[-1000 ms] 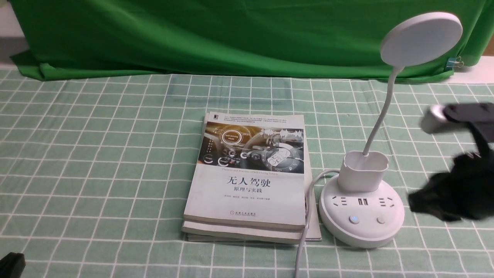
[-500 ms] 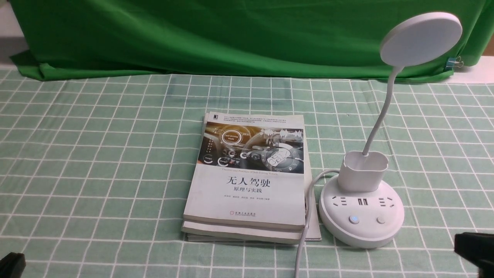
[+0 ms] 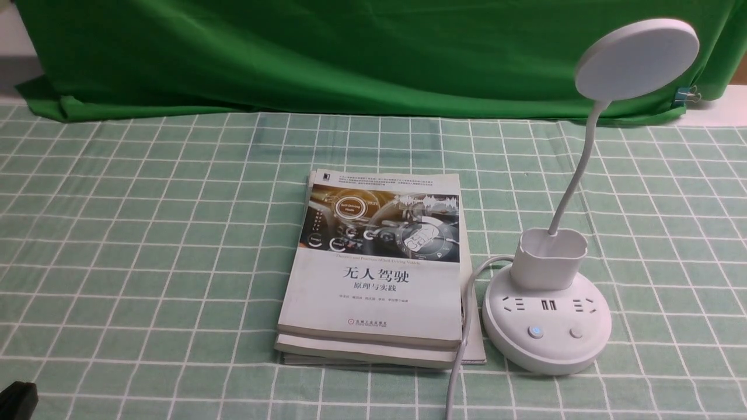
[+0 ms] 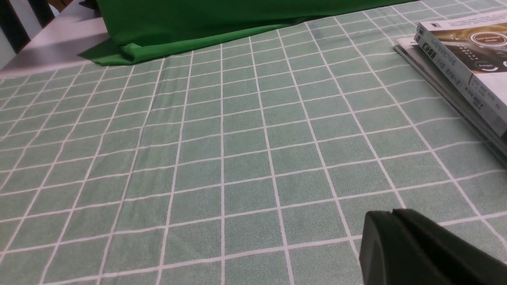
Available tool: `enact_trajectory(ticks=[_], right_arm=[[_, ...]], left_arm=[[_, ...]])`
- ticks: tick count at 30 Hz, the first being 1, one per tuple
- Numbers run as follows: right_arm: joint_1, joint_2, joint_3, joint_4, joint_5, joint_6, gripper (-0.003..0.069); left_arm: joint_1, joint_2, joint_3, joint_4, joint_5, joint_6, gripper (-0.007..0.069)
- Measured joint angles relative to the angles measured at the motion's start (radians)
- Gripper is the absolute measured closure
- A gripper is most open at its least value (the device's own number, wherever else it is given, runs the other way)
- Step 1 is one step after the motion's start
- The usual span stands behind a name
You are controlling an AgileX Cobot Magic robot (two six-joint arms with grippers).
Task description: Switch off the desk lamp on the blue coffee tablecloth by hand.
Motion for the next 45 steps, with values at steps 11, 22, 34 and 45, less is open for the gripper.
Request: enact_trajectory(ticks=[11, 22, 34, 45], right_arm=[[-0.047, -0.276, 0.156, -0.039, -0.005, -0.041, 0.063], [-0.047, -0.276, 0.156, -0.041, 0.008, -0.06, 0.0625], [-0.047, -0.276, 0.156, -0.041, 0.009, -0.06, 0.0598], [-0.047, -0.276, 0.156, -0.041, 0.009, -0.061, 0.0565]], left_arm=[[0.0, 0.0, 0.0, 0.0, 0.0, 0.0, 0.0624], [0.0, 0.0, 0.0, 0.0, 0.001, 0.0, 0.0624], [0.0, 0.0, 0.0, 0.0, 0.001, 0.0, 0.0624], [0.0, 0.0, 0.0, 0.0, 0.001, 0.0, 0.0624]])
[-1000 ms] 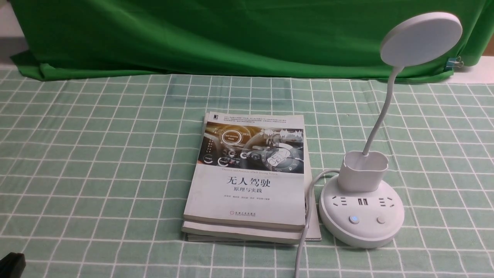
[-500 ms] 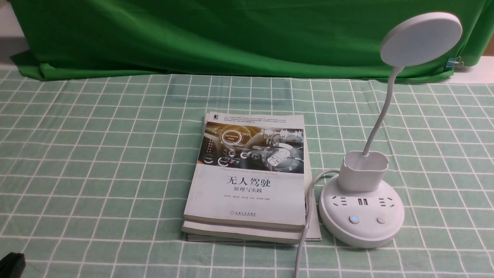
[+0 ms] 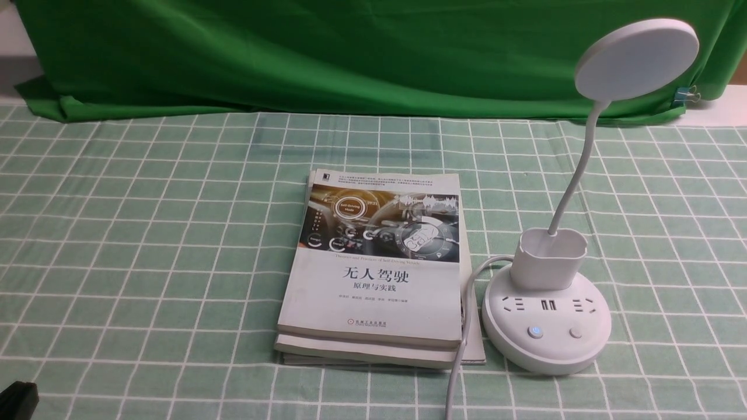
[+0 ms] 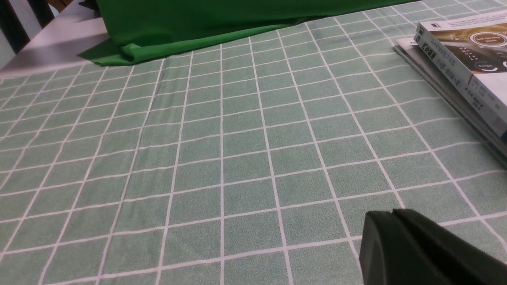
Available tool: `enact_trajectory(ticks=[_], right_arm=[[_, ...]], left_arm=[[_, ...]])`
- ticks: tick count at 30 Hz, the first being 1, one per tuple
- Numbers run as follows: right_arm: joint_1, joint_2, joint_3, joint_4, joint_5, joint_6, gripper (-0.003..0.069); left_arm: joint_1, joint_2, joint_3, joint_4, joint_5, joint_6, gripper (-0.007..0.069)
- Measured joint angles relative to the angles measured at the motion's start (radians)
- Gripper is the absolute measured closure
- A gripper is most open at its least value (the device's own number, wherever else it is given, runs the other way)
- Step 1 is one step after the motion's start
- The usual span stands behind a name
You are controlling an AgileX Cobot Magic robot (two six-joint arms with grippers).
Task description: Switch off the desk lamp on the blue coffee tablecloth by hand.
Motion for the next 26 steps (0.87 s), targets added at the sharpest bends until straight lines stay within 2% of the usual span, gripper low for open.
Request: enact_trajectory(ticks=[26], right_arm=[[0.0, 0.0, 0.0, 0.0, 0.0, -0.003, 0.0515]], left_arm=[[0.0, 0.0, 0.0, 0.0, 0.0, 0.0, 0.0624]])
